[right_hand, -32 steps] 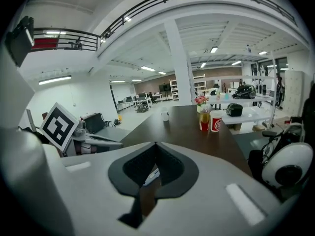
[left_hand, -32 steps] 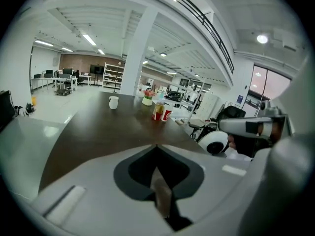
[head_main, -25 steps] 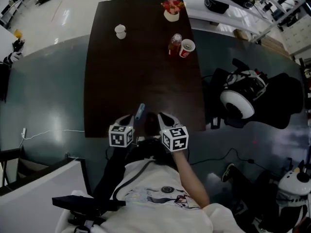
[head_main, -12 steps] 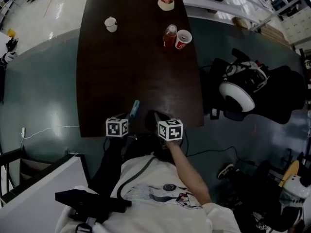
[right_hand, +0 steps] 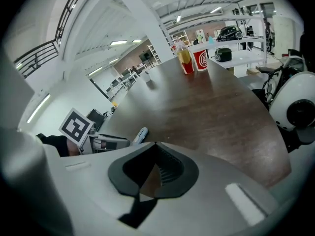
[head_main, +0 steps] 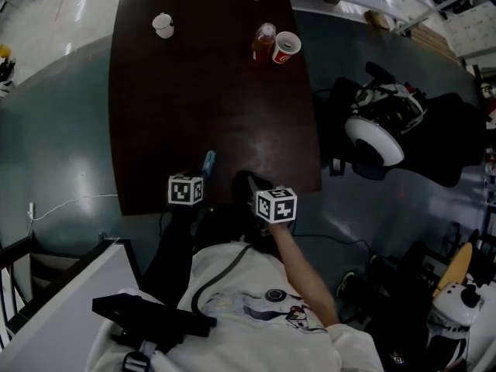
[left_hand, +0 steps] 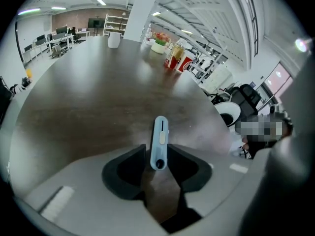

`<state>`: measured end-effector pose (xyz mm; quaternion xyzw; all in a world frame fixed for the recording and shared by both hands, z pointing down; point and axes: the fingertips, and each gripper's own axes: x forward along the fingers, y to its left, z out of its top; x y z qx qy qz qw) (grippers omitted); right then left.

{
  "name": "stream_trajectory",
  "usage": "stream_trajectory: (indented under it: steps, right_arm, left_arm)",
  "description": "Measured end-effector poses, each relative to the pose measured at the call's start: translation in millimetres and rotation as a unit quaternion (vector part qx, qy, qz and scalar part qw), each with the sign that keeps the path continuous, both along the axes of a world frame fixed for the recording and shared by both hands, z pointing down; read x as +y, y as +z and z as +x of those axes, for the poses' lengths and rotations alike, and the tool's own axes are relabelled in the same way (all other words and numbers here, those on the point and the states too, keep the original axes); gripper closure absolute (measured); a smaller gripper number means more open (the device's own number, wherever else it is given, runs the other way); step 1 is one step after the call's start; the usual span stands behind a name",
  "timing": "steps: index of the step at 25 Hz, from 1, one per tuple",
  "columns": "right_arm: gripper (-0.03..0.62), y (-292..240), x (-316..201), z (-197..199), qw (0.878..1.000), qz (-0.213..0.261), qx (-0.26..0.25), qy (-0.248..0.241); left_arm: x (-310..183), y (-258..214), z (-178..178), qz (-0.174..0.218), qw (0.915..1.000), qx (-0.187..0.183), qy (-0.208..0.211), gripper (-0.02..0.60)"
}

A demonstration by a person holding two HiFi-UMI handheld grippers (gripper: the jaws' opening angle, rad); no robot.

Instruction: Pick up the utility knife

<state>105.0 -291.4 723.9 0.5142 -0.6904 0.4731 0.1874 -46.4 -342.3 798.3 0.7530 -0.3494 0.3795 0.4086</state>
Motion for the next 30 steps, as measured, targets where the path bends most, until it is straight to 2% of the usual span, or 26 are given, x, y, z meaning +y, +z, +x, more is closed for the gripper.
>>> stream_trajectory:
  steps: [5, 12, 17, 19, 22, 25, 30]
  right_arm:
    - [0.592, 1.6, 5.2, -6.5, 1.0, -0.004, -0.008, -0.008]
    - [0.592, -2.8, 6.3, -14.0, 1.0, 0.0, -0.017, -0.015]
    - [0.592, -4.4, 8.8, -13.5, 1.0, -0.001, -0.018, -0.015]
    - [0.592, -4.4, 9.9, -13.7, 1.0, -0.001, -0.017, -0.015]
    - [0.592, -3.4, 12.3, -12.1, 1.0, -0.004, -0.016, -0.014]
    - [0.592, -3.7, 12.6, -10.2, 1.0, -0.003, -0.015, -0.013]
    - [0.592, -2.9, 12.9, -3.8, 1.0, -0.002, -0.012, -0.009]
  left_arm:
    - [-1.8, 5.6, 2.0, -0.001, 1.0, -0.001, -0.001, 0.449]
    - [1.6, 12.8, 6.3, -0.012, 0.9996, -0.017, 0.019, 0.446]
    - [0.7, 10.0, 13.6, 0.0, 0.9999, -0.013, 0.011, 0.451]
    - [3.0, 8.7, 19.7, 0.004, 0.9996, -0.016, 0.021, 0.459]
    - [14.6, 15.6, 28.3, 0.001, 0.9978, -0.043, 0.05, 0.462]
    - [16.6, 26.2, 27.9, 0.026, 0.9963, -0.064, 0.051, 0.511]
    - [12.3, 25.9, 31.4, 0.039, 0.9965, -0.053, 0.052, 0.512]
